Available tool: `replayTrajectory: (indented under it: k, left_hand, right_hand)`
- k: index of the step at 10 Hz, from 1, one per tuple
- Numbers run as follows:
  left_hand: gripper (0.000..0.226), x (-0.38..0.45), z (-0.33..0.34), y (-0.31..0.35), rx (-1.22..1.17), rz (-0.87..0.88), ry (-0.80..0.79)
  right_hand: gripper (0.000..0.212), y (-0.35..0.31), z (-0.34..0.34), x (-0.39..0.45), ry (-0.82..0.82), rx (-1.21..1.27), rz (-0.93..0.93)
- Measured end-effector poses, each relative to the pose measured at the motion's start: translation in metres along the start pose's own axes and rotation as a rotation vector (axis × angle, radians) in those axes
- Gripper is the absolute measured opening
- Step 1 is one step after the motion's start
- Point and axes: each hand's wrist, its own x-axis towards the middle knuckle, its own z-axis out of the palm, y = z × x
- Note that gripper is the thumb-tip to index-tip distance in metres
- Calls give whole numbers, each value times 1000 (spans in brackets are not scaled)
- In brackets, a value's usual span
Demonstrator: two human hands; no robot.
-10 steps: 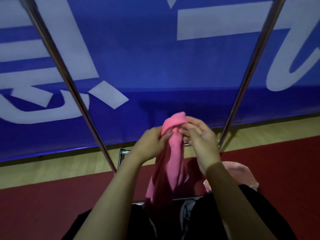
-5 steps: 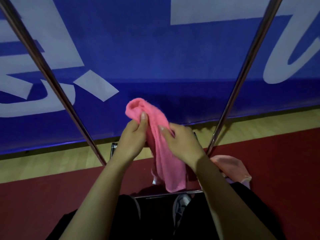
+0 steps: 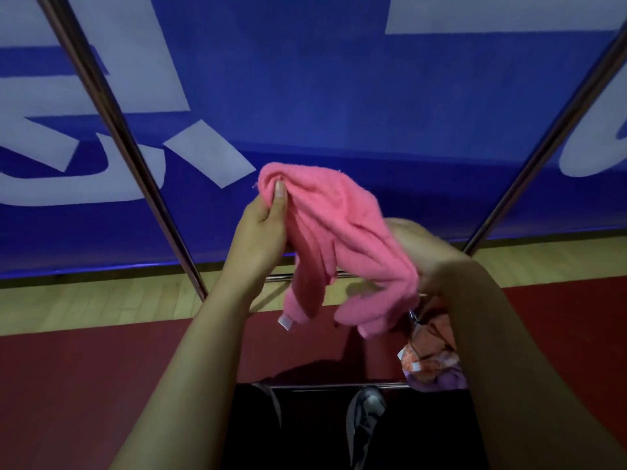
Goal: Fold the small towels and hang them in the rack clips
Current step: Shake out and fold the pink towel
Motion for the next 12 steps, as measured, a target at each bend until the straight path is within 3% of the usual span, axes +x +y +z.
replayTrajectory:
  k: [1,3,4,5,6,7,8,9,10,12]
  left_hand:
    - [34,4,0,0,-28,-10,12]
    - [45,6,-1,0,-4,-16,3]
    - [44,3,-7,-5,-1,-83,-75]
    - [53,6,-17,-10,17,-123,-146]
    - [31,11,-21,-15,166,-83,-206]
    - [31,12,-26,-18,397,-153,-214]
    - [52,5,-28,-20,527,-471,-404]
    - [90,0,-20,-22,612,-653,-617]
    - [95,-1,-9,-18,520,-602,-610]
    - [81,5,9,-8,263,-498,-568]
  right_hand:
    - [28,-5,14,-1,-119,-144,106]
    - [28,13,46,0,-160,-49,89]
    - [40,14,59,4,-232,277,87]
    - [32,-9,67,9,-283,506,-25]
    - [42,-18,54,5,-377,714,-134]
    - [42,-16,32,15,-254,875,-132]
    - [30,-12,18,14,-174,909,-108]
    - [32,-12,11,9,-141,917,-81]
    - [57,-13,4,1,-140,976,-97]
    - [68,-18,-3,-4,-134,999,-199]
